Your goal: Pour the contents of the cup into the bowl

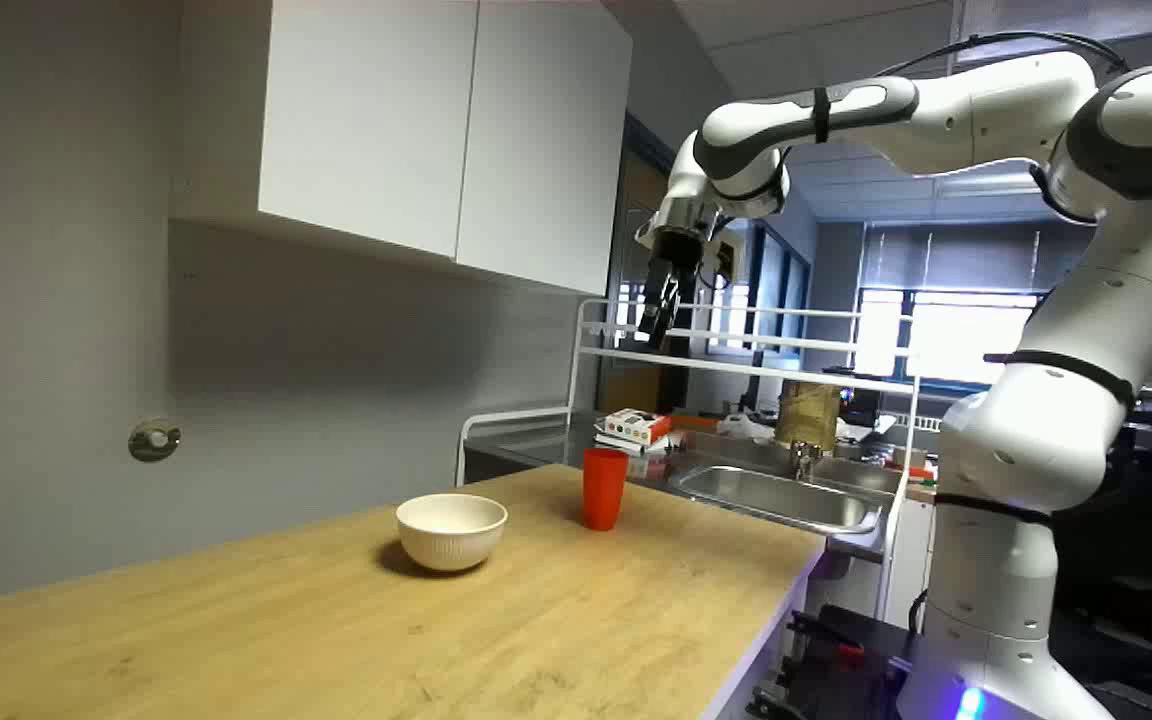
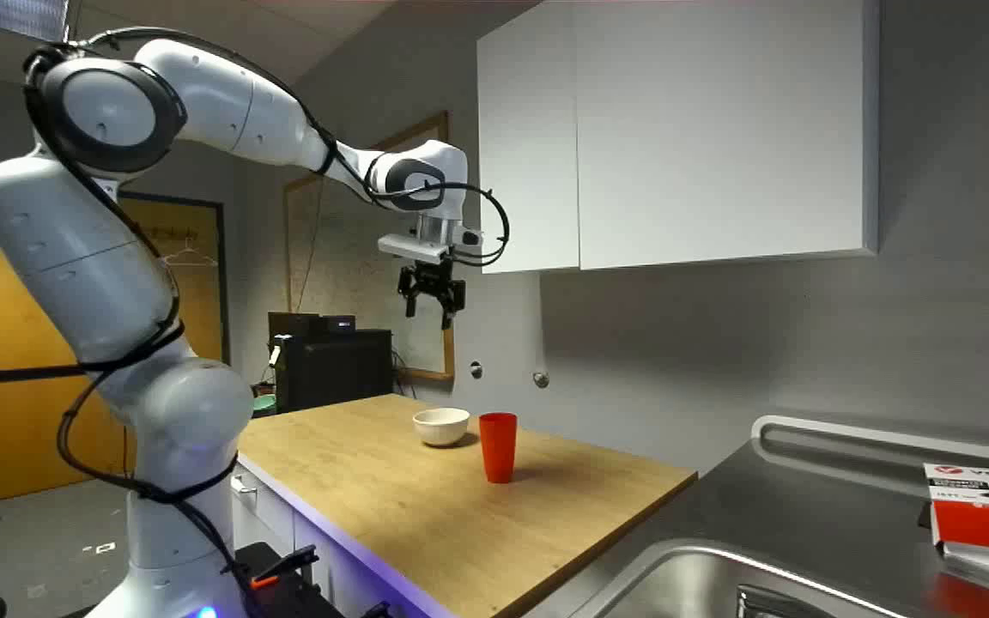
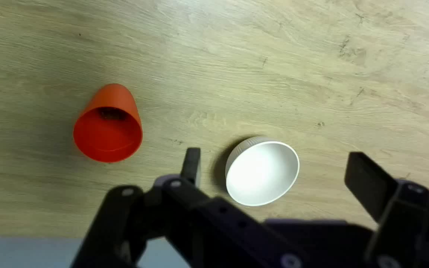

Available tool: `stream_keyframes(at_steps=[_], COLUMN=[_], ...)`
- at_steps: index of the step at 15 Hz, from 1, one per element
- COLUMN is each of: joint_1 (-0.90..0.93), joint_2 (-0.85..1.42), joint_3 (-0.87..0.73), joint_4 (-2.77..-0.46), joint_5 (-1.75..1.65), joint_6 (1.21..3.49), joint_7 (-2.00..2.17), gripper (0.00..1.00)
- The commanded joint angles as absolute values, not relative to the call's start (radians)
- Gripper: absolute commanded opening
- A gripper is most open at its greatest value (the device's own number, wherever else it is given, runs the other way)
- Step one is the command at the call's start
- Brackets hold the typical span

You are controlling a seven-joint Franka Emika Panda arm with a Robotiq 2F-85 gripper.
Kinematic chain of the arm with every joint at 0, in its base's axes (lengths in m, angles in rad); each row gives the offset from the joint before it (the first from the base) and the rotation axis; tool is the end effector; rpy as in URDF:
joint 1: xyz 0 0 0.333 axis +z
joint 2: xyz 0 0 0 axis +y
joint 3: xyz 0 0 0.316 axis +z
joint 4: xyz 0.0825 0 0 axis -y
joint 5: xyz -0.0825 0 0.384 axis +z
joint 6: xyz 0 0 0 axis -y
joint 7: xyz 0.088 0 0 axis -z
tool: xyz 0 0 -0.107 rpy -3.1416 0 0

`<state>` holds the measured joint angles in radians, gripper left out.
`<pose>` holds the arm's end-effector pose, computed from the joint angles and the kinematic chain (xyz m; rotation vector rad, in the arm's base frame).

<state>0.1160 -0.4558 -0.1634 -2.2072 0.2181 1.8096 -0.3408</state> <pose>0.4230 -0.0116 0.5639 -2.8429 -0.3740 -0.1485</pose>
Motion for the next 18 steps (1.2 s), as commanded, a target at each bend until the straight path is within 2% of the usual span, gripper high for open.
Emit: stream_keyframes(at_steps=[1,18], joint_1=[0.089,0.067], joint_2=[-0.453,-0.409], joint_3=[-0.141,-0.142], joint_4=[-2.204,-2.191], joint_5=[0.229,0.236], joint_6=[1.807,1.859], joint_7=[-0.350,-0.329], gripper=[1.00,1.00])
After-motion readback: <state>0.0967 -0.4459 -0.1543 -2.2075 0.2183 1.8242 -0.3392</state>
